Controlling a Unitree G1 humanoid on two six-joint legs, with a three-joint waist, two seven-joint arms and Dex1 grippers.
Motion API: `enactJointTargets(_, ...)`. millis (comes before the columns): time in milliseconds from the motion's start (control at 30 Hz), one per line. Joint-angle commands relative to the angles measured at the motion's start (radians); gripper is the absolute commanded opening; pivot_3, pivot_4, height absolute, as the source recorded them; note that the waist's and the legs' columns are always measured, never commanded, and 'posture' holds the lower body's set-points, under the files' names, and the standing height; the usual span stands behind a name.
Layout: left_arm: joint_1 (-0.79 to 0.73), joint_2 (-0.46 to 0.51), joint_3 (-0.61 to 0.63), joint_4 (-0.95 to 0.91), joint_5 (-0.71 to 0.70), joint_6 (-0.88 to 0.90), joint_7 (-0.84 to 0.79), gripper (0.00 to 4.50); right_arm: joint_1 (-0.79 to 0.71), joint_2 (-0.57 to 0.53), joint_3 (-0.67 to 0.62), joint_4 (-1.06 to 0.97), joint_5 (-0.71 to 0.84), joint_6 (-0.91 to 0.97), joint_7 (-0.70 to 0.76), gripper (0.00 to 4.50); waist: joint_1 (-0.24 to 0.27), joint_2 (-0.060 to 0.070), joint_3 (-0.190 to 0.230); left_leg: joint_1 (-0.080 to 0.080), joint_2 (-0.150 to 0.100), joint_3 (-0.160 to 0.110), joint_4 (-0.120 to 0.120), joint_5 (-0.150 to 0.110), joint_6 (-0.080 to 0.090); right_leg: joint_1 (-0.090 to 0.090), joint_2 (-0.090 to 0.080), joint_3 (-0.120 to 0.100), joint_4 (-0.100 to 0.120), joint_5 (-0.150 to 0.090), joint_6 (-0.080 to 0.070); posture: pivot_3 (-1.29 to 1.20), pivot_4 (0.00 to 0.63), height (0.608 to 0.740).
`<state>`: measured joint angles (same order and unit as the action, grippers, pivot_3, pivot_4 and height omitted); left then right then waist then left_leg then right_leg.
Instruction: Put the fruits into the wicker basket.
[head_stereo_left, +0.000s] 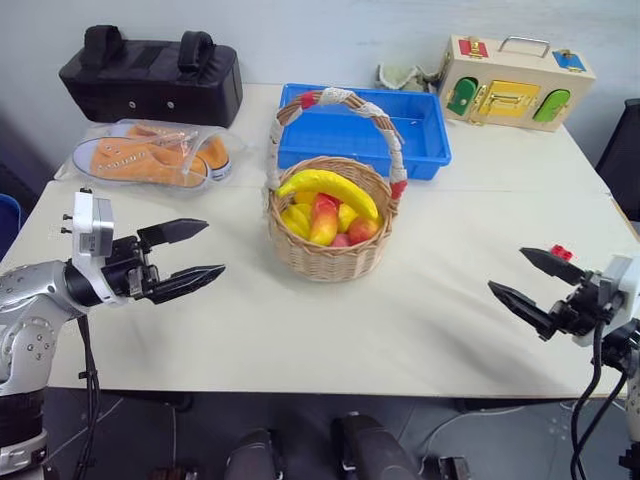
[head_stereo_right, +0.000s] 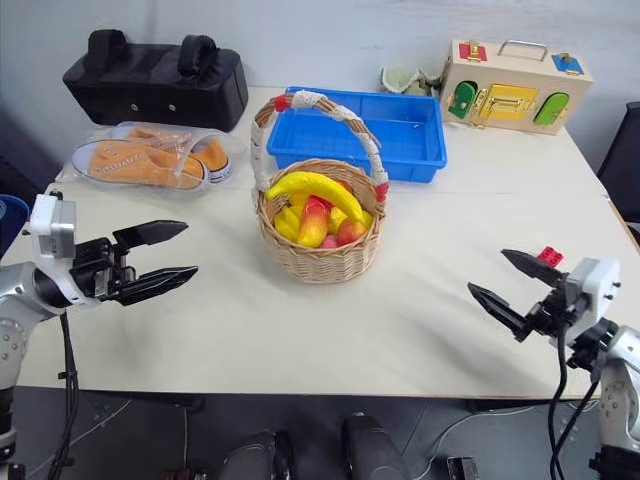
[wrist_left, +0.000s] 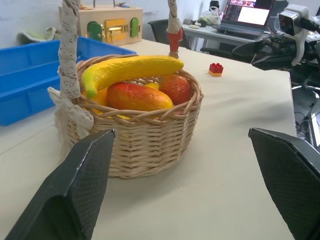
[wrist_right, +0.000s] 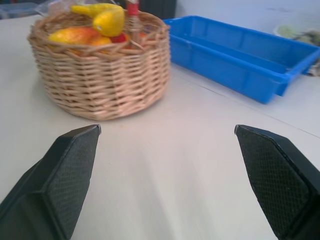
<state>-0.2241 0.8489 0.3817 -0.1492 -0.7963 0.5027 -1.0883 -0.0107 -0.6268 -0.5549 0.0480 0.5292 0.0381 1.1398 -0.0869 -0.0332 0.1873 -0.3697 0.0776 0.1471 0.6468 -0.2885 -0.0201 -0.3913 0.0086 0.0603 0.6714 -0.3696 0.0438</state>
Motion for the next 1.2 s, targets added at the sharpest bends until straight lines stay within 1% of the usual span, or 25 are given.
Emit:
enactJointTargets(33, -0.004, 0.008, 0.033, -0.021, -0.021, 0.003, -0.008, 4.5, -0.077, -0.037, 0.009, 0.072, -0.002, -0.068, 0.012, 4.47, 0.0, 0.0, 0.0, 0.0, 0.0, 0.0, 0.0, 0.0, 0.0, 0.0, 0.0, 0.0, 0.0, 0.0, 0.0, 0.0, 0.15, 0.74)
enactJointTargets(100, -0.003, 0.002, 0.031, -0.045, -0.032, 0.011, -0.005, 4.5, -0.216, -0.057, 0.088, 0.076, 0.015, -0.023, 0.038, 4.47, -0.013, 0.002, 0.001, 0.0, 0.0, 0.001, 0.001, 0.0, 0.0, 0.0, 0.0, 0.001, 0.001, 0.0, 0.0, 0.0, 0.15, 0.74)
enactJointTargets(133, -0.004, 0.001, 0.03, -0.051, -0.037, 0.016, -0.005, 4.5, -0.26, -0.064, 0.114, 0.08, 0.019, -0.009, 0.051, 4.47, -0.023, 0.004, 0.002, 0.0, 0.0, 0.002, 0.002, 0.0, 0.0, 0.0, 0.0, 0.002, 0.002, 0.0, 0.0, 0.0, 0.15, 0.74)
enactJointTargets(167, -0.007, 0.002, 0.027, -0.058, -0.045, 0.025, -0.012, 4.5, -0.334, -0.072, 0.161, 0.084, 0.023, 0.039, 0.063, 4.47, -0.026, 0.005, 0.003, 0.0, 0.0, 0.003, 0.002, 0.0, 0.001, -0.001, 0.0, 0.002, 0.003, 0.001, 0.0, 0.0, 0.15, 0.74)
enactJointTargets(267, -0.02, -0.001, 0.012, -0.076, -0.058, 0.043, -0.011, 4.5, -0.504, -0.097, 0.294, 0.107, 0.032, 0.156, 0.15, 4.47, -0.022, 0.005, 0.003, 0.001, 0.001, 0.0, 0.0, 0.001, -0.002, -0.001, 0.001, 0.0, 0.004, 0.001, 0.0, 0.0, 0.15, 0.74)
enactJointTargets(400, -0.04, -0.022, -0.016, -0.105, -0.065, 0.053, 0.007, 4.5, -0.691, -0.077, 0.404, 0.212, -0.001, 0.214, 0.203, 4.47, -0.013, 0.005, 0.003, 0.0, 0.002, -0.002, 0.0, 0.0, -0.003, -0.003, 0.001, -0.002, 0.006, 0.001, 0.0, 0.0, 0.15, 0.74)
enactJointTargets(533, -0.051, -0.041, -0.03, -0.127, -0.064, 0.061, 0.026, 4.5, -0.832, -0.027, 0.497, 0.342, -0.062, 0.208, 0.221, 4.47, -0.003, 0.005, 0.003, -0.002, 0.002, -0.001, 0.002, -0.002, -0.001, -0.003, 0.0, -0.001, 0.002, 0.001, 0.001, 0.0, 0.15, 0.74)
enactJointTargets(600, -0.047, -0.048, -0.029, -0.138, -0.066, 0.065, 0.033, 4.5, -0.898, 0.025, 0.518, 0.416, -0.073, 0.198, 0.23, 4.47, -0.003, 0.005, 0.003, -0.002, 0.002, 0.0, 0.002, -0.002, -0.001, -0.003, 0.0, -0.001, 0.002, 0.001, 0.001, 0.0, 0.15, 0.74)
enactJointTargets(767, -0.014, -0.053, -0.013, -0.167, -0.071, 0.073, 0.047, 4.5, -0.948, 0.096, 0.545, 0.473, -0.089, 0.185, 0.265, 4.47, -0.002, 0.005, 0.003, -0.002, 0.002, 0.0, 0.003, -0.002, -0.001, -0.003, 0.0, -0.001, 0.004, 0.001, 0.001, 0.0, 0.15, 0.74)
enactJointTargets(867, -0.001, -0.053, -0.004, -0.177, -0.073, 0.072, 0.057, 4.5, -0.976, 0.128, 0.533, 0.513, -0.092, 0.177, 0.251, 3.89, -0.002, 0.005, 0.003, -0.002, 0.002, 0.0, 0.003, -0.002, -0.001, -0.003, 0.0, -0.001, 0.004, 0.001, 0.001, 0.0, 0.15, 0.74)
enactJointTargets(900, 0.002, -0.054, -0.001, -0.181, -0.075, 0.073, 0.061, 4.5, -0.989, 0.135, 0.53, 0.538, -0.097, 0.166, 0.255, 3.61, -0.002, 0.005, 0.003, -0.002, 0.002, 0.0, 0.003, -0.002, -0.001, -0.003, 0.0, -0.001, 0.004, 0.001, 0.001, 0.0, 0.15, 0.74)
enactJointTargets(967, 0.004, -0.055, 0.0, -0.186, -0.077, 0.074, 0.066, 4.5, -1.011, 0.14, 0.529, 0.596, -0.117, 0.132, 0.266, 2.89, -0.003, 0.005, 0.003, -0.002, 0.002, 0.0, 0.004, -0.002, -0.001, -0.003, 0.0, -0.001, 0.005, 0.001, 0.001, 0.0, 0.15, 0.74)
enactJointTargets(1067, 0.002, -0.054, -0.003, -0.189, -0.078, 0.073, 0.071, 4.5, -1.025, 0.137, 0.527, 0.643, -0.129, 0.102, 0.286, 1.95, -0.003, 0.005, 0.003, -0.002, 0.002, 0.0, 0.004, -0.002, -0.001, -0.003, 0.0, -0.001, 0.005, 0.001, 0.001, 0.0, 0.15, 0.74)
enactJointTargets(1200, -0.011, -0.049, -0.005, -0.183, -0.078, 0.07, 0.073, 4.5, -1.02, 0.106, 0.515, 0.663, -0.135, 0.084, 0.322, 0.66, -0.002, 0.005, 0.003, -0.002, 0.002, 0.0, 0.004, -0.002, -0.001, -0.003, 0.0, -0.001, 0.005, 0.001, 0.001, 0.0, 0.15, 0.74)
